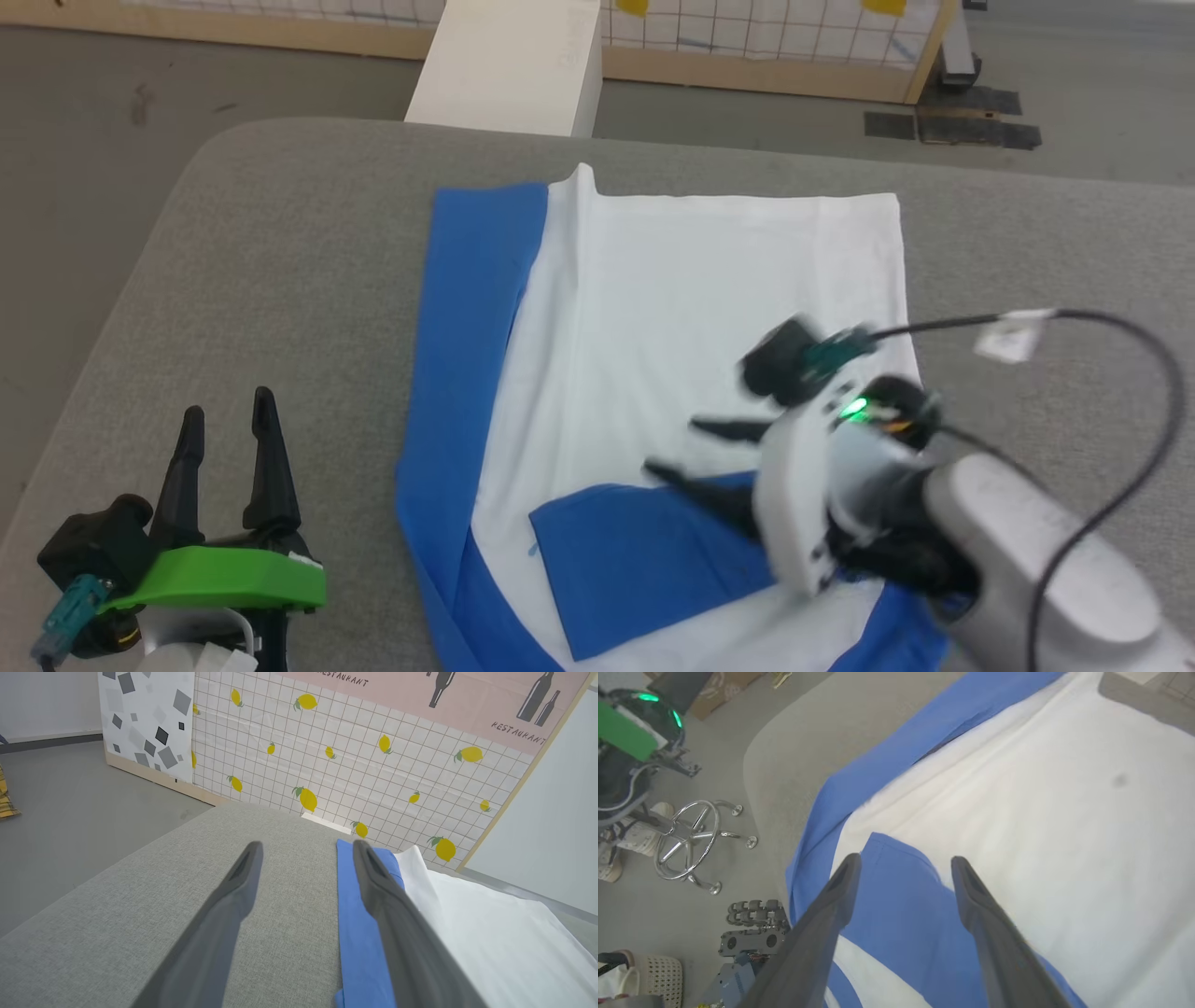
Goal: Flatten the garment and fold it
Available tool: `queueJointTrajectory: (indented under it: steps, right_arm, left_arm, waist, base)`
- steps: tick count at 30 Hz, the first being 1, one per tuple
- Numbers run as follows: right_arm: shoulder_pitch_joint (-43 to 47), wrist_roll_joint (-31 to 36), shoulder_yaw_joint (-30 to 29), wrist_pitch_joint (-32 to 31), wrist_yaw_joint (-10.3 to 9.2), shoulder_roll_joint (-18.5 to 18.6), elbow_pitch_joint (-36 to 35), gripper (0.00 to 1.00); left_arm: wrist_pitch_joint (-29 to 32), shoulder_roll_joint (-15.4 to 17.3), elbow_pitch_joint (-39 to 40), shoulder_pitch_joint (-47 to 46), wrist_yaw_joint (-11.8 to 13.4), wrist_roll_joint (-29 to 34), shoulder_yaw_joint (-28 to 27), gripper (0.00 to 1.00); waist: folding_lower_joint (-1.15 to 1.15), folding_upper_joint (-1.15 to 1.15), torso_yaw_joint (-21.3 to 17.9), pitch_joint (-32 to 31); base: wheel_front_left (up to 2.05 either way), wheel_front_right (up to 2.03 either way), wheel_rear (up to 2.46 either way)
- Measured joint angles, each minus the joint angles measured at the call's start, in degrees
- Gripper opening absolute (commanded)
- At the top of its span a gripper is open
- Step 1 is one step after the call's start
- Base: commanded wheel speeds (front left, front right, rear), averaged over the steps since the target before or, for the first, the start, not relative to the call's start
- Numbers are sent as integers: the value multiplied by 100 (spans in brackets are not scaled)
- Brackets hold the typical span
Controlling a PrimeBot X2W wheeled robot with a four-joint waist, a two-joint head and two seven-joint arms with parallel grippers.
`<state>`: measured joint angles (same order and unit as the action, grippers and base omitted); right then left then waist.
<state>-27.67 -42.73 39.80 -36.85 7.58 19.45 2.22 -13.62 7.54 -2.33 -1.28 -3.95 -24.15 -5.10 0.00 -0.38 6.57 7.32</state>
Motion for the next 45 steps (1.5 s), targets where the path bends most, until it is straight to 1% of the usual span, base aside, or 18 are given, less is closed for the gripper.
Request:
queueJointTrajectory:
  steps: [4,5,7,12,14,15,19,23,25,27,33,36,40,43,45]
  right_arm:
    - [264,104,-1346,470,0,-34,-115,100]
    - [341,209,-1775,610,0,-79,-109,100]
    - [474,437,-2571,855,0,-234,-107,100]
    - [721,1144,-4043,1254,-1,-608,-142,100]
    - [838,1445,-4434,1269,-1,-676,-176,100]
    - [895,1513,-4651,1276,-1,-781,-204,100]
    - [1021,1928,-5182,1266,-1,-1004,-311,100]
    - [1025,2094,-5468,1174,-1,-1194,-428,100]
    - [1022,2107,-5540,1114,-1,-1258,-527,100]
    - [1000,2109,-5534,1056,-1,-1302,-621,100]
    - [743,2109,-5379,924,-1,-1349,-868,100]
    - [661,2112,-5316,855,-1,-1359,-962,100]
    - [618,2111,-5269,828,-1,-1359,-1078,100]
    - [587,2109,-5265,826,-1,-1356,-1120,100]
    - [565,2111,-5258,813,-1,-1351,-1134,100]
  left_arm:
    - [79,47,46,20,46,-1,-14,100]
    - [102,53,64,31,48,-3,-15,100]
    - [147,57,83,62,58,-10,-7,100]
    - [301,74,89,86,100,-16,29,100]
    - [372,77,75,82,108,-23,46,100]
    - [417,78,62,64,133,-29,55,100]
    - [740,97,-108,-231,260,-97,76,100]
    - [1352,182,-446,-1029,325,-225,199,100]
    - [1857,207,-756,-1529,467,-309,229,100]
    - [2377,275,-1085,-2143,617,-344,268,100]
    - [3669,565,-2090,-3821,758,-274,579,100]
    - [4245,713,-2530,-4429,778,-225,749,100]
    - [5003,961,-3030,-4930,829,-5,1031,100]
    - [5395,1078,-3267,-5087,953,132,1138,100]
    - [5604,1134,-3379,-5141,964,201,1238,100]
  waist:
    - [0,0,-133,-112]
    - [0,0,-170,-138]
    - [0,0,-245,-188]
    - [0,0,-418,-249]
    - [0,0,-475,-247]
    - [0,0,-500,-234]
    - [0,0,-554,-108]
    - [0,0,-584,102]
    - [0,0,-592,232]
    - [0,0,-601,401]
    - [1,0,-646,961]
    - [1,0,-689,1256]
    - [1,0,-776,1634]
    - [1,0,-859,1867]
    - [1,0,-917,1992]
  base:
    - [0,0,0]
    - [0,0,0]
    - [0,0,0]
    - [0,0,0]
    - [0,0,0]
    - [0,0,0]
    - [0,0,0]
    - [0,0,0]
    - [0,0,0]
    - [0,0,0]
    - [0,0,0]
    - [0,0,0]
    - [0,0,0]
    - [0,0,0]
    - [0,0,0]
